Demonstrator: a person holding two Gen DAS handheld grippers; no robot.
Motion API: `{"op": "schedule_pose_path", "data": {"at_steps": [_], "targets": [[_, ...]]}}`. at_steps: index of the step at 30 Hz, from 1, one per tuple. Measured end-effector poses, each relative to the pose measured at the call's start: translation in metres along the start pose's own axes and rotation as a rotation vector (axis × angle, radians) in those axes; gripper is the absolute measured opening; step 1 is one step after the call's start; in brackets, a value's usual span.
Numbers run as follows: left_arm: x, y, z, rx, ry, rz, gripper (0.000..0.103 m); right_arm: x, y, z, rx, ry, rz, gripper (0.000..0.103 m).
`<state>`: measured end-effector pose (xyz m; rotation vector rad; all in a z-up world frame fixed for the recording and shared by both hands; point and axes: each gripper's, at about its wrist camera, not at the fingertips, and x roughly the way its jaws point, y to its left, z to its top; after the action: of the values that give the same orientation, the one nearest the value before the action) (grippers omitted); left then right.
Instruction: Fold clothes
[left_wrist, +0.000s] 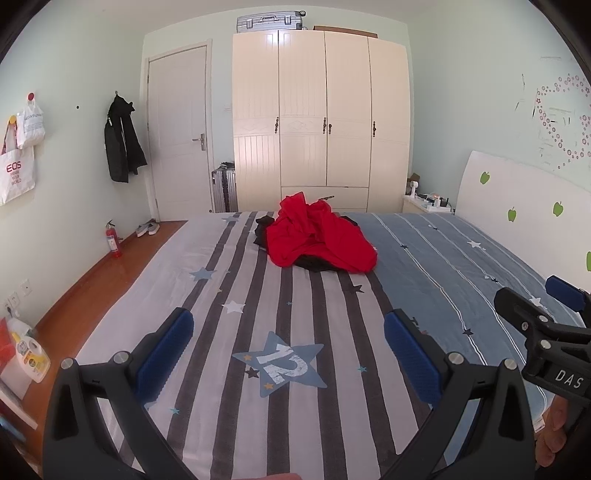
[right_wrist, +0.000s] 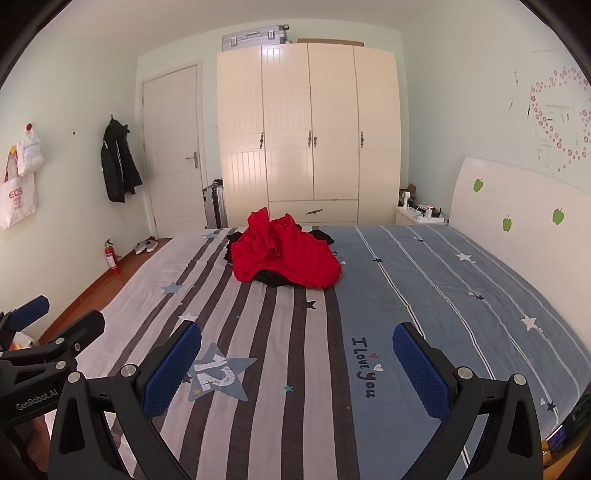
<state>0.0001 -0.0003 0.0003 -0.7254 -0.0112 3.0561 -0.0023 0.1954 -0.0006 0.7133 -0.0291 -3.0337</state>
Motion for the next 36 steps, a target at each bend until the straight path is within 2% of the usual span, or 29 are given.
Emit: {"op": "schedule_pose_path", "data": {"at_steps": [11, 36], "targets": [[-0.003, 0.003, 0.002, -0.011, -0.008, -0.003, 0.102, -0.002, 0.01, 0.005, -0.003, 0.002, -0.007, 0.103], [-0.004, 0.007, 0.003, -0.027, -0.013, 0.004, 0.102, 0.0, 0.002, -0.001, 0.015, -0.001, 0.011, 0.103]]}}
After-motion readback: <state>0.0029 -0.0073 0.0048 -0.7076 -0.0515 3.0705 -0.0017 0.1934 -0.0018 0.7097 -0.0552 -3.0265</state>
